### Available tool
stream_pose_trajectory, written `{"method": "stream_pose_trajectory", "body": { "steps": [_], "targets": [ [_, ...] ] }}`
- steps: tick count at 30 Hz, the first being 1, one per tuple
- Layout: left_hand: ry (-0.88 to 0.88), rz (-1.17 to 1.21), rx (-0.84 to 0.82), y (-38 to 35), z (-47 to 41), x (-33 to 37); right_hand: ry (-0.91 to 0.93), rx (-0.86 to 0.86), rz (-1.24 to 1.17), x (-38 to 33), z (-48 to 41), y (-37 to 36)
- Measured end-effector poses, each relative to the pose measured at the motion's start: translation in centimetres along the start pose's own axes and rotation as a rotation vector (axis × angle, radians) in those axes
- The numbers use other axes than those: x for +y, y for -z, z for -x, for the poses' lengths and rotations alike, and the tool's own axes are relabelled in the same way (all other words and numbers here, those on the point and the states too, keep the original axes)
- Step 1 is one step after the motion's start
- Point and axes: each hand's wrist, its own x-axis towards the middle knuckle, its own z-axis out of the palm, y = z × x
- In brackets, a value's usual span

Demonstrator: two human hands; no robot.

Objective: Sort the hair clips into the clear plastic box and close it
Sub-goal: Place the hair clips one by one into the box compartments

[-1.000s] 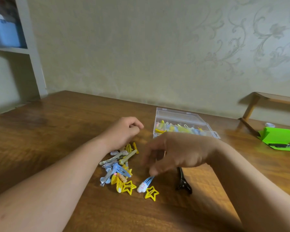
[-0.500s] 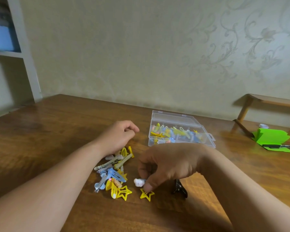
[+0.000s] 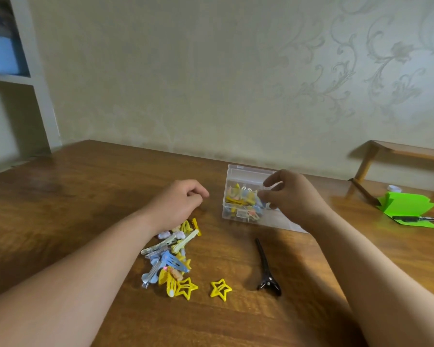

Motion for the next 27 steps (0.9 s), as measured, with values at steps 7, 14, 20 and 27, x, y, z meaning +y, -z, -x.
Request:
{"method": "stream_pose_trajectory", "body": {
  "steps": [7,14,20,27],
  "targets": [
    [-0.007,-0.017,-0.008,0.1,0.1,0.1,0.062,-0.043,0.163,-0.9,0.4,-1.3],
    [0.001,-0.022,-0.014,0.2,0.3,0.2,0.179,-0.008,0.14,-2.3,1.2,-0.8],
    [0.005,0.022,0.014,0.1,-0.1,0.0,0.384,-0.507,0.212,-5.9,3.6,-0.1],
    [0.013,0.029,0.013,0.0,0.0,0.1,0.422,-1.095,0.307,-8.5,6.3,-0.7]
  ]
}}
